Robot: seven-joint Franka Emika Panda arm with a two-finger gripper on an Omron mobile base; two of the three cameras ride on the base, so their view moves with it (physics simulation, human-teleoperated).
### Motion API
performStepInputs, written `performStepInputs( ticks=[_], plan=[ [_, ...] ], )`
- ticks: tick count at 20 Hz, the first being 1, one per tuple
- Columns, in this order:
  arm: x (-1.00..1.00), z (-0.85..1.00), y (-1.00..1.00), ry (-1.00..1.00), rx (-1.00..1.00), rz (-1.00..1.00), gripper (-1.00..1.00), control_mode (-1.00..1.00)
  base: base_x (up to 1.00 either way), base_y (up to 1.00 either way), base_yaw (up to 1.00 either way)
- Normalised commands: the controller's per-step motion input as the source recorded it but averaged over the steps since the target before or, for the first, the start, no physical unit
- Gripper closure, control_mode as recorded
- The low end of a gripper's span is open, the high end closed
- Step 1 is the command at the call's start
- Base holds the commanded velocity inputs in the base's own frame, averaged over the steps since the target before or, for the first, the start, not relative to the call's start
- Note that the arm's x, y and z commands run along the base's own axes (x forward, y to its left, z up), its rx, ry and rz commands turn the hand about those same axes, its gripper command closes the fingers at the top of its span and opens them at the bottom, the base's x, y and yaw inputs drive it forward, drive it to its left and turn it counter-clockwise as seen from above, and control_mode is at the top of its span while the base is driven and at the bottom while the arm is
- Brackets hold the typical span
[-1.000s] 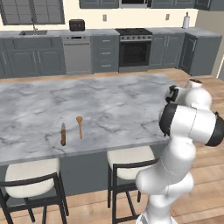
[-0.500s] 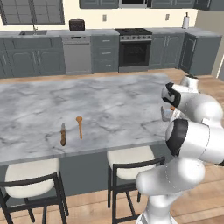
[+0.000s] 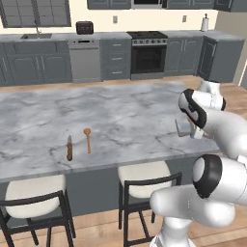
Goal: Pick up the metallic utensils from the counter and place them in the open drawer. Make sure not to pick up any wooden utensils.
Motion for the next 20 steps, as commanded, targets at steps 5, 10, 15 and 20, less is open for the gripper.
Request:
performStepInputs(
  ticks=[5, 10, 15, 20],
  plan=[
    [-0.46, 0.62, 0.23, 0.00, 0.00, 0.23, 1.00, -1.00, 0.00, 0.00, 0.00],
    [-0.52, 0.48, 0.36, -0.01, 0.00, 0.12, 1.00, -1.00, 0.00, 0.00, 0.00],
    [-0.14, 0.08, 0.09, -0.01, 0.00, 0.00, 1.00, 1.00, -0.70, 0.08, 0.00],
    [0.00, 0.00, 0.00, 0.00, 0.00, 0.00, 1.00, 1.00, -0.29, -0.62, 0.00]
  ],
)
